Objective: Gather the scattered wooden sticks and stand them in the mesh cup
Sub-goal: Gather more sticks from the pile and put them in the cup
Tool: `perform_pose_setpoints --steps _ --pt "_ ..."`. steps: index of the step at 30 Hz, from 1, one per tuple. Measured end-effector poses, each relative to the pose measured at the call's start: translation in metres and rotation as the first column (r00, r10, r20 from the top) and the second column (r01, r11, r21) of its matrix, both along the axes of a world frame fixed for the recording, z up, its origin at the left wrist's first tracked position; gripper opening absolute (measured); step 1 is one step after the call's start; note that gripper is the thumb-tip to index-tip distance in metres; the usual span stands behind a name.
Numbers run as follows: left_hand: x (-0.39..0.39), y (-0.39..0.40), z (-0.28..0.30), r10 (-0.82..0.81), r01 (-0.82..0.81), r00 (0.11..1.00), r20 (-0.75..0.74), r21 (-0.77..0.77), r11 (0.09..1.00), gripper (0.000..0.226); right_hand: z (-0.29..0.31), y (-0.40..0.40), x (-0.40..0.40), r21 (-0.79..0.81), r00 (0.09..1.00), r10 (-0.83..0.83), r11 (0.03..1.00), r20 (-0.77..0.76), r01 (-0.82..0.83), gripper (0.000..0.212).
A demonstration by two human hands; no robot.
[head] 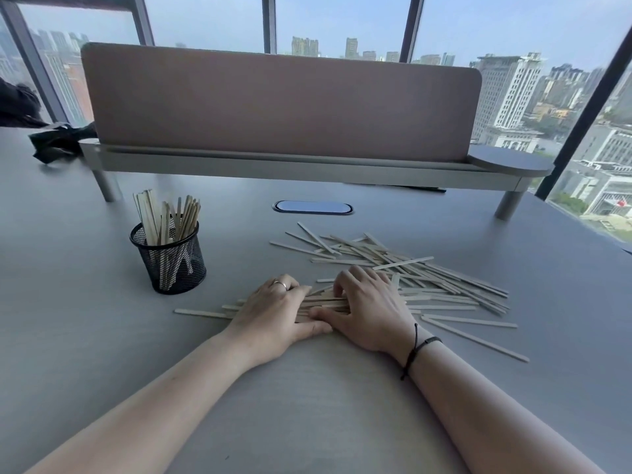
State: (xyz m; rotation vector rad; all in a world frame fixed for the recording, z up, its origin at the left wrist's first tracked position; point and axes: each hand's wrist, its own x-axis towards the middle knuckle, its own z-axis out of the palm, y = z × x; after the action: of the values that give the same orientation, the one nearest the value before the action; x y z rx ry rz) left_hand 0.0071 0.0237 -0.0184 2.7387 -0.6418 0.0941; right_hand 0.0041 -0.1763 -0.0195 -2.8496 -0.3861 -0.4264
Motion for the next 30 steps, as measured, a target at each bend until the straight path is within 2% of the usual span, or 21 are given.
perform_pose_setpoints --steps 4,7,12,13,15,18,24,28,30 --pt "0.002 0.001 -0.001 0.023 -0.029 0.998 -0.062 -0.083 0.996 0.096 -0.001 -0.002 0.000 -0.006 1.000 0.014 1.000 0.012 -0.014 0.070" --pt "0.001 0.002 -0.002 0.025 -0.032 0.998 -0.063 -0.116 0.993 0.083 0.000 -0.004 0.000 0.032 0.999 0.033 0.999 -0.003 -0.033 0.069" --pt "0.001 0.002 -0.003 -0.007 0.005 1.000 -0.012 -0.124 0.992 0.107 0.001 -0.006 -0.003 0.163 0.998 0.057 0.985 -0.018 -0.054 0.072" --pt "0.001 0.002 -0.002 -0.017 0.016 1.000 -0.011 -0.111 0.994 0.105 0.001 -0.007 -0.003 0.207 0.998 0.057 0.977 -0.013 -0.053 0.074" --pt "-0.001 0.000 0.001 -0.027 0.026 1.000 -0.013 -0.064 0.998 0.088 0.000 -0.009 -0.002 0.307 0.999 0.050 0.951 -0.002 -0.047 0.075" --pt "-0.004 -0.003 0.004 -0.047 0.044 0.996 0.072 0.053 0.998 0.069 -0.001 -0.012 0.000 0.374 0.999 0.043 0.927 -0.007 -0.037 0.073" --pt "-0.007 -0.004 0.003 -0.086 0.038 0.975 0.203 0.230 0.972 0.054 -0.002 -0.009 0.001 0.160 0.997 0.028 0.987 -0.076 -0.015 0.078" --pt "-0.008 -0.006 0.006 -0.025 0.019 0.998 0.050 0.114 0.993 0.074 -0.001 -0.007 -0.001 0.096 0.997 0.021 0.995 -0.072 -0.014 0.082" --pt "-0.006 -0.004 0.005 -0.005 0.005 1.000 -0.004 0.044 0.999 0.063 -0.001 -0.008 -0.002 0.092 0.997 0.016 0.996 -0.073 -0.009 0.081"
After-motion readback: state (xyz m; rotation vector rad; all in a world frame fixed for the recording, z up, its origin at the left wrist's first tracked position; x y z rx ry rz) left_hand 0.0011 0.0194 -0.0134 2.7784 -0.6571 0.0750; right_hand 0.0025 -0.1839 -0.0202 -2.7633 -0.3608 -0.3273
